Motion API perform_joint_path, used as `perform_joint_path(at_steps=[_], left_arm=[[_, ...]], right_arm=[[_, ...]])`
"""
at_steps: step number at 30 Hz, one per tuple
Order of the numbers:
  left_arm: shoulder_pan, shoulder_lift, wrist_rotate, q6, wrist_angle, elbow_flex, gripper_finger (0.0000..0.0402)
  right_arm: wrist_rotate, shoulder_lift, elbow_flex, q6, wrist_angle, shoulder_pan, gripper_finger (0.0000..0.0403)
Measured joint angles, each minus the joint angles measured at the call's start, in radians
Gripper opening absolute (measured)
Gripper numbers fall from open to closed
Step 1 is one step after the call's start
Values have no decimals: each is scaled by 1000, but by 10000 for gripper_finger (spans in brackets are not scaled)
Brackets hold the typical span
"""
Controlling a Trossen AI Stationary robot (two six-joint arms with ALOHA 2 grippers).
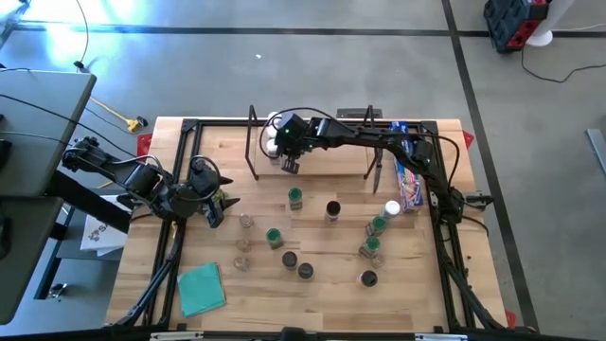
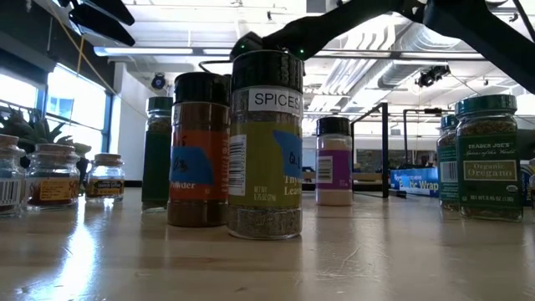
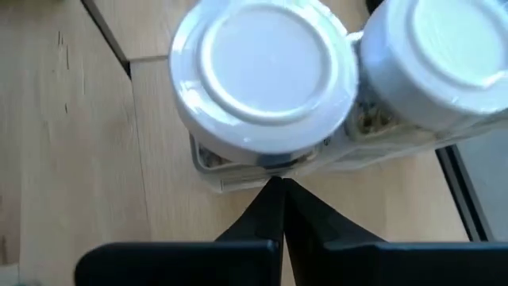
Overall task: Shelf spices
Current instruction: Put the white seasoning bottle on the shelf aligned with the other white seasoning bottles
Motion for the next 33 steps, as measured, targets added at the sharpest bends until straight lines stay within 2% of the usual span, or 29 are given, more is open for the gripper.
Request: perform_joint_path(at_steps=[3,9,12,17,23,33], left_arm=[[0,0,0,0,0,0,284],[0,0,0,0,0,0,284],[0,0,0,0,0,0,284],[0,0,0,0,0,0,284],[0,0,-1,0,0,0,284],[0,0,-1,0,0,0,284]], right_arm=[[3,0,0,32,3,0,0],[122,-3,0,95,-88,14,0],[96,-11,0,92,-127,42,0],[-25,-12,0,33,-126,106,0],[7,-12,0,26,-4,143,0],[28,-7,0,52,69,100,0]])
